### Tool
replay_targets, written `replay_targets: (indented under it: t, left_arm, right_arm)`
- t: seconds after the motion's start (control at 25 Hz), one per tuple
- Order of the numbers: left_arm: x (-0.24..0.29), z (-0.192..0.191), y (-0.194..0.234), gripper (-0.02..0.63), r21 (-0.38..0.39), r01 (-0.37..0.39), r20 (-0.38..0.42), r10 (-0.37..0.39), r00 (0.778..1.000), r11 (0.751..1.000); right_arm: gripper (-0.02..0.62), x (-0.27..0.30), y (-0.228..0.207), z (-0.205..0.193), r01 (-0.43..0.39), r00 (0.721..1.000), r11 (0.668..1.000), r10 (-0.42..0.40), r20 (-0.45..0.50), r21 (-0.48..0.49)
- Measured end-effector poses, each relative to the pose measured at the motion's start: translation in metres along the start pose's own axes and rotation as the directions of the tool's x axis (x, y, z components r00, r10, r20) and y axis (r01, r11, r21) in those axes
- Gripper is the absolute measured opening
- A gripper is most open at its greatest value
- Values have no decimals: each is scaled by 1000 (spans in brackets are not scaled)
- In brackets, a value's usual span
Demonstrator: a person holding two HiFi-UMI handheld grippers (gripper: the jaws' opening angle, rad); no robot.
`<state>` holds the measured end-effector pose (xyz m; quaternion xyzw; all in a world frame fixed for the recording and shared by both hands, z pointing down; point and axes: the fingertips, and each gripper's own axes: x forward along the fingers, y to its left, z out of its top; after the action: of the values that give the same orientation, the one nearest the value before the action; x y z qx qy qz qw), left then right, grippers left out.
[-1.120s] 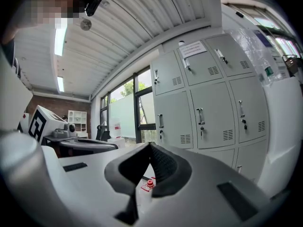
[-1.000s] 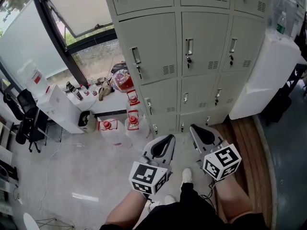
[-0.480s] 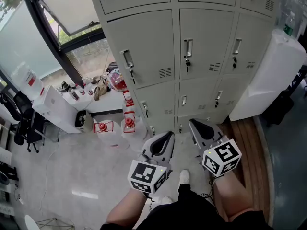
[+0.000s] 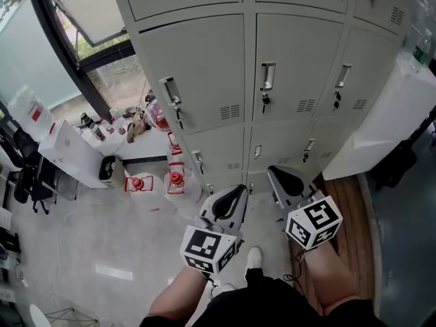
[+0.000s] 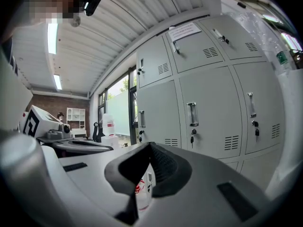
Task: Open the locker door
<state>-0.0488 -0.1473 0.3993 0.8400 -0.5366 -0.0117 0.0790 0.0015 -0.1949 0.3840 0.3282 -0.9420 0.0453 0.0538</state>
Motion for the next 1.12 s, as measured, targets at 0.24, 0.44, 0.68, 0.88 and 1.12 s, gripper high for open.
replay_targets:
  t: [0.24,0.44,0.68,0.88,1.12]
  left_arm:
    - [28,4,13,21,10,-13,-5,13,1000,1000]
    - [47,11,25,21,16,-35,-3,35,999,999]
    - [64,20,34,21,26,-73,4,72,997,997]
    - [75,28,36,21,36,-91,14,91,996,995]
    - [82,33,36,21,42,-86,15,86,996,995]
  right_arm:
    - [54,25,-26,6,-17,1000,1000,17,7,-8]
    - [54,45,-42,12,-40,999,999,40,14,-6]
    - [54,60,-58,21,-69,997,998,69,25,-9]
    - [54,66,-71,30,-84,995,996,84,45,-9]
    - [54,70,-80,40,-76,995,997,76,64,-12]
